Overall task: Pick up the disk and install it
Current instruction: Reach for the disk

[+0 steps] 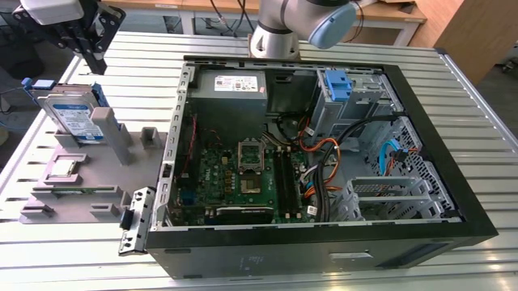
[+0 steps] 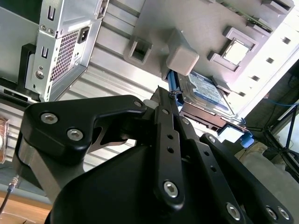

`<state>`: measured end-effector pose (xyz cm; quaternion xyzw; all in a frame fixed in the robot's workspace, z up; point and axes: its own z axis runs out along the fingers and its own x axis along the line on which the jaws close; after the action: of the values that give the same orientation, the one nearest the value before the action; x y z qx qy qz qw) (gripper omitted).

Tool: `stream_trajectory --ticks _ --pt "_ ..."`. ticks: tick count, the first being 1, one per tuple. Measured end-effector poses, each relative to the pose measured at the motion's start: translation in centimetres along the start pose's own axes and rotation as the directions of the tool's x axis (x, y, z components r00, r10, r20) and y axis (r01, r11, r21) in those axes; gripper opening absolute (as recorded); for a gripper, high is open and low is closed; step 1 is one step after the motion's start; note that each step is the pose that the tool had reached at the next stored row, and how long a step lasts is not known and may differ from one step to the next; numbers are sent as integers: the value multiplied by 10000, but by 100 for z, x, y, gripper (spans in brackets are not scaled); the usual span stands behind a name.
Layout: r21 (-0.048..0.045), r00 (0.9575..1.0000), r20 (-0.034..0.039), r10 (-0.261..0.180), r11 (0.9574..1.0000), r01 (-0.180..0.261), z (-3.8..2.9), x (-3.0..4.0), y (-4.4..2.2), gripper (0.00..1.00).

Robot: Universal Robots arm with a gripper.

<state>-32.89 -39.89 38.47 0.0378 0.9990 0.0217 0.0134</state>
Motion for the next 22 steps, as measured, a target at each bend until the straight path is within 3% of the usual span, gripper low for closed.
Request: stream_trajectory --ticks 22 --pt "-5 10000 55 -4 10000 4 49 199 -17 11"
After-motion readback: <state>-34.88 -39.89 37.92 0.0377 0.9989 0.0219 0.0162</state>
